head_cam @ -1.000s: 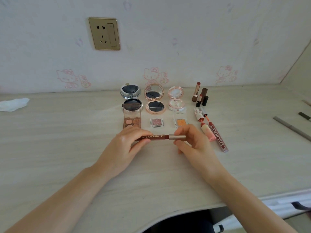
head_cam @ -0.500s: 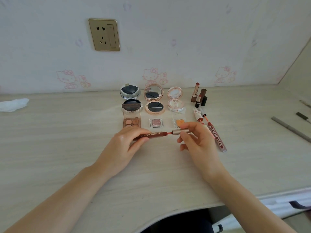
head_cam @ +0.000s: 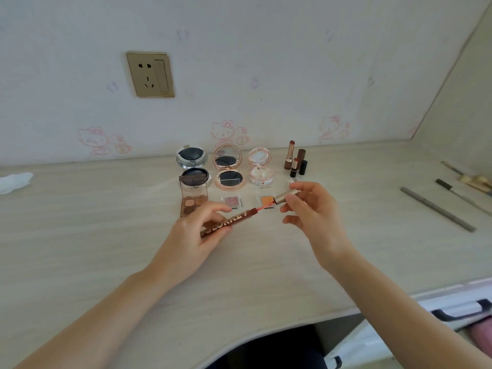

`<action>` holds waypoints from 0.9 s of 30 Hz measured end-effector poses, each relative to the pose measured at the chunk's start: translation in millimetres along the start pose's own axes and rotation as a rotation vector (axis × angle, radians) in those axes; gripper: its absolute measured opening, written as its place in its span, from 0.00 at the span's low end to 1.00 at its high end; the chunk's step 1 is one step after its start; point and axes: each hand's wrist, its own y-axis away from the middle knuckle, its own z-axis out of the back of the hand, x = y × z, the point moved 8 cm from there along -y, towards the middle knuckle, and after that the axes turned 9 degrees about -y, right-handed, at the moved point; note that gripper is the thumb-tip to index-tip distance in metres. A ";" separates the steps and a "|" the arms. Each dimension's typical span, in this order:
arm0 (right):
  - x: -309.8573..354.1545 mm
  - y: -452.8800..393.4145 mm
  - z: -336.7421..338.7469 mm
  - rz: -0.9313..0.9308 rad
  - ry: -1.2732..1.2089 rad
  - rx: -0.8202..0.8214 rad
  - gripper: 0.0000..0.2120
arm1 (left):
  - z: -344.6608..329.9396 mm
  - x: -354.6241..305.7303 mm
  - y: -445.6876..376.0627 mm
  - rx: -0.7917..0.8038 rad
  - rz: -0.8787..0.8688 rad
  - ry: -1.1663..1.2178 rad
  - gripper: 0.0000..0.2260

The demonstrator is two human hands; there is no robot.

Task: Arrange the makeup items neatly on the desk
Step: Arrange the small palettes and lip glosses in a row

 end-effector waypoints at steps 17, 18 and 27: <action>42.1 -49.5 70.0 -0.129 0.114 -0.035 0.06 | -81.3 -99.6 -29.5 0.192 -0.324 -0.022 0.13; 43.6 -52.7 74.7 -0.134 0.129 -0.038 0.07 | -87.8 -105.0 -31.4 0.208 -0.334 -0.023 0.15; 49.6 -80.9 105.5 -0.150 0.265 -0.067 0.04 | -142.0 -144.4 -53.3 0.288 -0.433 -0.161 0.29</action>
